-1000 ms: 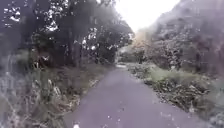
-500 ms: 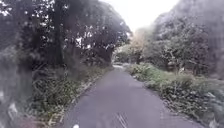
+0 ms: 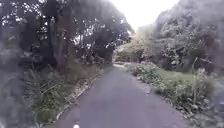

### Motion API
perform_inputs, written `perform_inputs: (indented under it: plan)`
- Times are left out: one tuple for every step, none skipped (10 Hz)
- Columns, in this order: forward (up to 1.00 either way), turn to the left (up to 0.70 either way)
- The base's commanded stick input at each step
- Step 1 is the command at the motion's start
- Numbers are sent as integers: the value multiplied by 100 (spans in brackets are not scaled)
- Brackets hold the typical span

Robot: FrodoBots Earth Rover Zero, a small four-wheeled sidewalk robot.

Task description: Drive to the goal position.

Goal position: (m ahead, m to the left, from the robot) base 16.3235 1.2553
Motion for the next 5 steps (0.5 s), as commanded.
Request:
perform_inputs:
  plan:
    - [85,-1]
    - [85,-8]
    - [85,-15]
    - [85,-33]
    - [85,-33]
